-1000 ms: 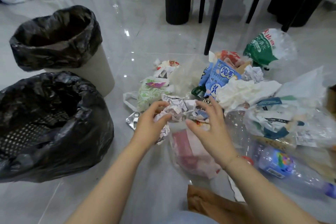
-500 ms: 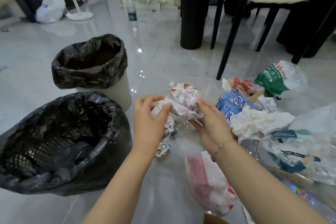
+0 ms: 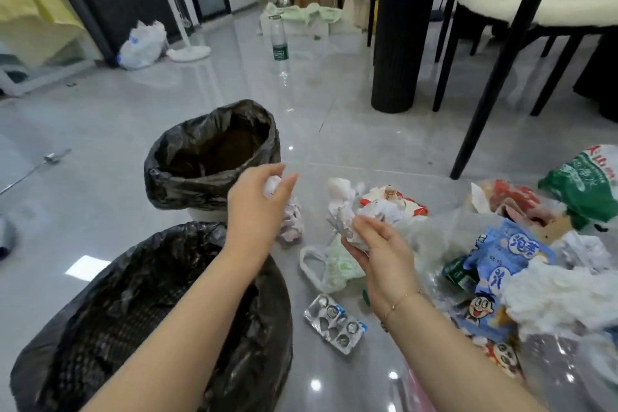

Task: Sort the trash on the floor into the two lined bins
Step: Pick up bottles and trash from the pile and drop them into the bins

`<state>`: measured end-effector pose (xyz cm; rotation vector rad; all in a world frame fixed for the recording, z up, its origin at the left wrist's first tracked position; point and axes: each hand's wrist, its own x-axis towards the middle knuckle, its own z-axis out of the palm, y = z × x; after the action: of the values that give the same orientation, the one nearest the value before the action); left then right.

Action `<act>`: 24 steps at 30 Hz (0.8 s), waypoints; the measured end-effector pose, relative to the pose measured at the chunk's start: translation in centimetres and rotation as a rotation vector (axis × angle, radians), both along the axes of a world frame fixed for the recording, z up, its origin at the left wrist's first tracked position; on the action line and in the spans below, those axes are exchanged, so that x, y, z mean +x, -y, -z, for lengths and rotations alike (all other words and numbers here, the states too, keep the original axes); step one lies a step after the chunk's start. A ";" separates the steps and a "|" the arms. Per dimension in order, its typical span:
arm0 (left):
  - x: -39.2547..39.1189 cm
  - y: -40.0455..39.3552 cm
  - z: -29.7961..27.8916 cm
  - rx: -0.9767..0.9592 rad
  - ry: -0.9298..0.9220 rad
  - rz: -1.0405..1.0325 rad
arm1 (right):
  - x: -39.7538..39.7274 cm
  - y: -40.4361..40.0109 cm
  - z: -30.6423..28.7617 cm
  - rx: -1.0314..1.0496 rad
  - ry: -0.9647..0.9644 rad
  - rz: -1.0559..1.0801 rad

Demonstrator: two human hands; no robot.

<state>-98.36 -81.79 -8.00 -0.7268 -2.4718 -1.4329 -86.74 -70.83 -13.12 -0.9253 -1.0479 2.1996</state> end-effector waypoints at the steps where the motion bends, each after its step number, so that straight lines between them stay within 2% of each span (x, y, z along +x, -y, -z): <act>1: -1.4 0.0 -0.6 0.017 -0.043 -0.024 | -0.3 -0.1 -0.3 0.008 -0.005 -0.004; 6: -9.0 -0.1 -2.9 -0.034 -0.399 -0.160 | -1.9 0.7 -1.2 -0.015 -0.030 -0.051; 8: -11.6 0.1 -1.9 -0.172 -0.341 -0.165 | -2.0 1.3 -0.9 -0.015 -0.026 -0.071; 11: -13.0 0.5 0.0 -0.644 -0.099 -0.100 | -1.5 1.8 -0.3 0.016 -0.025 -0.089; 12: -12.7 0.7 0.3 -0.784 -0.080 -0.078 | -1.4 2.0 -0.1 0.026 -0.023 -0.095; 14: -11.9 1.3 0.9 -0.935 -0.117 -0.021 | -1.1 2.2 0.3 0.034 -0.015 -0.096; 19: -10.2 2.8 1.1 -0.844 -0.215 0.060 | -0.1 1.9 -0.1 0.127 0.044 -0.072; 24: -6.9 5.0 1.7 -0.823 -0.383 0.131 | -1.4 0.1 -3.1 0.389 0.016 -0.035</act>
<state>-105.28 -86.75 -9.70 -1.1756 -2.6617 -0.1850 -88.11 -70.97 -10.03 -0.7526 -1.4425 1.9169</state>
